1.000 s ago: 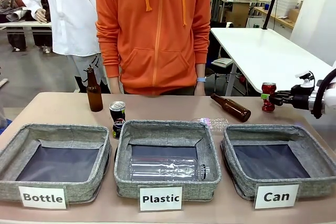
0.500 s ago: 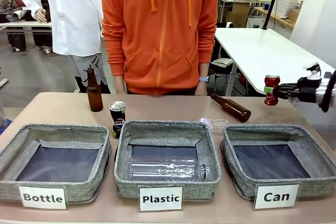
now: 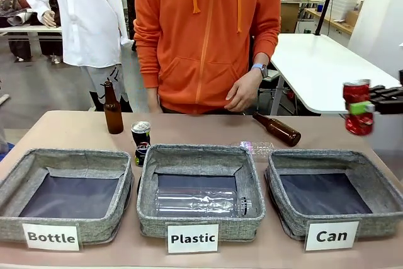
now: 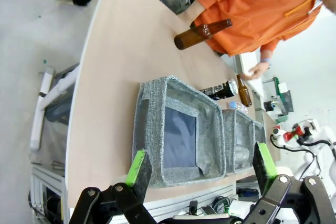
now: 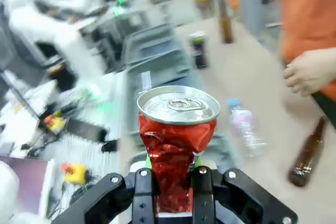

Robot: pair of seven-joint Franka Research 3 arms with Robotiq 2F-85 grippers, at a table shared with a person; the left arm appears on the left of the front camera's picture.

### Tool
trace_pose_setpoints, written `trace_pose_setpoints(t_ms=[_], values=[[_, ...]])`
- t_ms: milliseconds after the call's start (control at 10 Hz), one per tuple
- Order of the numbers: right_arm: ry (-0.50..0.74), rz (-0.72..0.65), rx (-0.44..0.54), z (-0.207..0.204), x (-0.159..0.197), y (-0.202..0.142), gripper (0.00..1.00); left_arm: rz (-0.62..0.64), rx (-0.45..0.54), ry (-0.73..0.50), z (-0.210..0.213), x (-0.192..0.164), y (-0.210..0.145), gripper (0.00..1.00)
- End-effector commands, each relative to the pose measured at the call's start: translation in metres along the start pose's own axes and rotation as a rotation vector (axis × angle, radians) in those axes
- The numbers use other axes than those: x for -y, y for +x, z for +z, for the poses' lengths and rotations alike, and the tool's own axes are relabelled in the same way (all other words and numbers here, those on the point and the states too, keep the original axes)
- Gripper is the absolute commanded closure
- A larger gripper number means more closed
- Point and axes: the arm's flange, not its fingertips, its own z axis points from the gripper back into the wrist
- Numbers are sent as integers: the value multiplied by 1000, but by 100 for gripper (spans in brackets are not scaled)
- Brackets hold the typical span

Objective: Sort the can waste into the basket.
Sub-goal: Pick up the can waste from the table and place it in the right Fabric basket.

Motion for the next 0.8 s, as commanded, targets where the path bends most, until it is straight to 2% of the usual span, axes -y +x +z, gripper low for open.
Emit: trace_pose_setpoints(t_ms=[0, 100, 300, 400, 600, 700], values=[[72, 116, -219, -16, -45, -6, 100, -18, 13, -18, -1, 1, 1, 0], [6, 151, -377, -33, -72, -10, 100, -18, 13, -18, -1, 1, 1, 0], [-127, 107, -589, -56, -103, -15, 100, -18, 13, -18, -1, 1, 1, 0], [-147, 63, -673, -63, -111, -15, 100, -18, 13, -18, -1, 1, 1, 0], [-171, -5, -764, -72, -111, -11, 100, -18, 13, -18, -1, 1, 1, 0], [-179, -10, -768, -76, -110, -7, 100, -18, 13, -18, -1, 1, 1, 0]])
